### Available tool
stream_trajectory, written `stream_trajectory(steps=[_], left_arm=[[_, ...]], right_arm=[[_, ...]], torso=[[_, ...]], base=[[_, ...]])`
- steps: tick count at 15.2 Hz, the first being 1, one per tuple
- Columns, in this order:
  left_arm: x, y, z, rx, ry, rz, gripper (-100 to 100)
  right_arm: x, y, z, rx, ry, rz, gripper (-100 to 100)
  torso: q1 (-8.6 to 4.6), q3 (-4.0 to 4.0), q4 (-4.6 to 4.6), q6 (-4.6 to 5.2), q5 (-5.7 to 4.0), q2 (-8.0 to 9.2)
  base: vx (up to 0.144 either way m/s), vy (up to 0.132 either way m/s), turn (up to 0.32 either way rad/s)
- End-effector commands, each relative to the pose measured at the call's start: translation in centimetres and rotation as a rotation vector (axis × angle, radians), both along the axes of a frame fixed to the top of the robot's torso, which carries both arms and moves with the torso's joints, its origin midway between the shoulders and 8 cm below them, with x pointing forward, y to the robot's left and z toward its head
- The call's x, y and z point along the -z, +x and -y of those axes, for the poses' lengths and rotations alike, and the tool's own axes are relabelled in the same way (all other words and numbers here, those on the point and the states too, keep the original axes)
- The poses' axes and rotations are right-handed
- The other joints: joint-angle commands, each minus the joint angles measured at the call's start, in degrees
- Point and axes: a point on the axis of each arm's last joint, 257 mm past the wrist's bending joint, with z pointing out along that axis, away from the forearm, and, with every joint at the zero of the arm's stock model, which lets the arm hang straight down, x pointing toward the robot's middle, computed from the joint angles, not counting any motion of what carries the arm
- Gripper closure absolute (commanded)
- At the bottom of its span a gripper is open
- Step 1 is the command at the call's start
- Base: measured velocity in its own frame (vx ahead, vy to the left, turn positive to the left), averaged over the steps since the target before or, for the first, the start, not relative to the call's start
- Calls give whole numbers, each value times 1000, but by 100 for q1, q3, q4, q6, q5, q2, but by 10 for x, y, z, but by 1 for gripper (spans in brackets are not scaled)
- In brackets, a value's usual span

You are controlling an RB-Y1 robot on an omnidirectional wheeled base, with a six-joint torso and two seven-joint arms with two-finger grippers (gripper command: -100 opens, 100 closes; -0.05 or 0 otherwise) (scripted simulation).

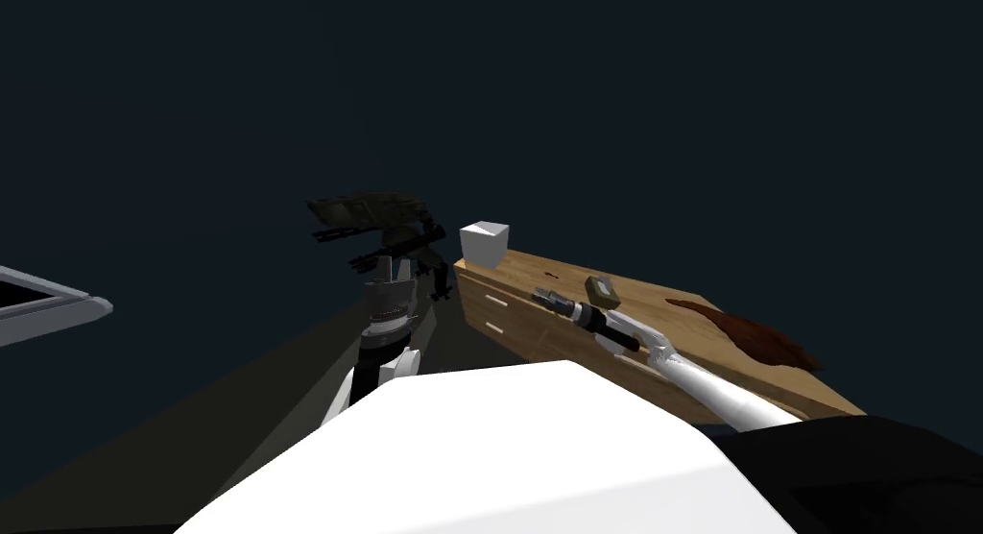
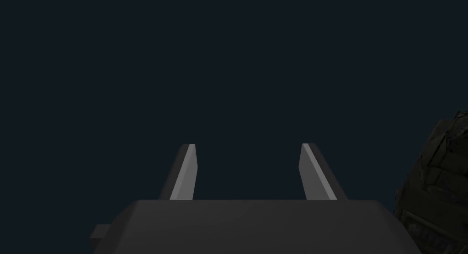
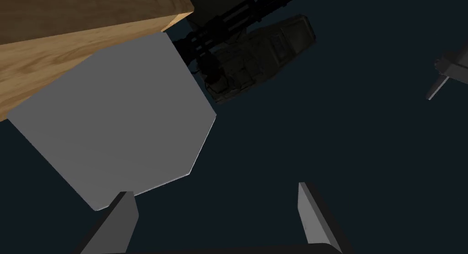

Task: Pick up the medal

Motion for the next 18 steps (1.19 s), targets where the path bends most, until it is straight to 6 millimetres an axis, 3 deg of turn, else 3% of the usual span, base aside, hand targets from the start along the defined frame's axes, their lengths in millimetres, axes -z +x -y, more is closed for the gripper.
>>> stream_trajectory(steps=[1, 5, 8, 9, 11, 12, 14, 15, 18], left_arm=[[0, 0, 0, 0, 0, 0, 0], [0, 0, 0, 0, 0, 0, 0], [0, 0, 0, 0, 0, 0, 0], [0, 0, 0, 0, 0, 0, 0], [0, 0, 0, 0, 0, 0, 0], [0, 0, 0, 0, 0, 0, 0], [0, 0, 0, 0, 0, 0, 0], [0, 0, 0, 0, 0, 0, 0], [0, 0, 0, 0, 0, 0, 0]], right_arm=[[19, -1, 17, -7, -80, -33, -100], [39, -4, 44, -9, -186, -71, -100], [70, -13, 78, -20, -319, -134, -100], [72, -13, 91, -8, -346, -143, -100], [72, -13, 91, -9, -348, -143, -100], [83, -20, 110, -20, -420, -174, -100], [86, -19, 118, -6, -427, -181, -100], [96, -27, 140, -11, -500, -216, -100], [107, -36, 171, -1, -579, -259, -100]], torso=[[0, 0, 0, 0, 0, 0], [2, -3, -1, -7, 0, -4], [-1, -4, -2, -6, -1, -6], [-1, -5, -2, -9, -1, -8], [-5, -5, -2, 0, -1, -8], [-6, -3, -1, 2, -2, -5], [-5, -5, -2, -6, -2, -8], [-7, -4, -2, -2, -3, -7], [-9, -8, -3, -8, -2, -14]], base=[[-2, 21, 206], [1, 18, 230], [10, 13, 276], [19, 5, 296], [12, -3, 15], [13, 5, 172], [15, -3, 205], [19, -4, 226], [32, -13, 303]])
